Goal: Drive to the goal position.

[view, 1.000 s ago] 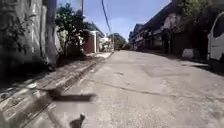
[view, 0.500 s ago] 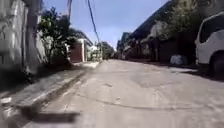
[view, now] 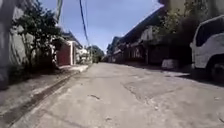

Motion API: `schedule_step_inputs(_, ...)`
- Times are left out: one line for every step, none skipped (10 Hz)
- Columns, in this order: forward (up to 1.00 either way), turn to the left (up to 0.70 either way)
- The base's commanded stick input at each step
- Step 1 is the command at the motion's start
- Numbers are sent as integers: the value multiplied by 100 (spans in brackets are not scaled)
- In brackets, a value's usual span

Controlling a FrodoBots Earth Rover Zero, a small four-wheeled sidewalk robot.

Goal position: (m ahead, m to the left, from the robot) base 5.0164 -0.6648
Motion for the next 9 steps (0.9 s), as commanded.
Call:
schedule_step_inputs(100,2)
schedule_step_inputs(100,8)
schedule_step_inputs(100,14)
schedule_step_inputs(97,20)
schedule_step_inputs(97,18)
schedule_step_inputs(97,16)
schedule_step_inputs(96,13)
schedule_step_inputs(96,11)
schedule_step_inputs(96,9)
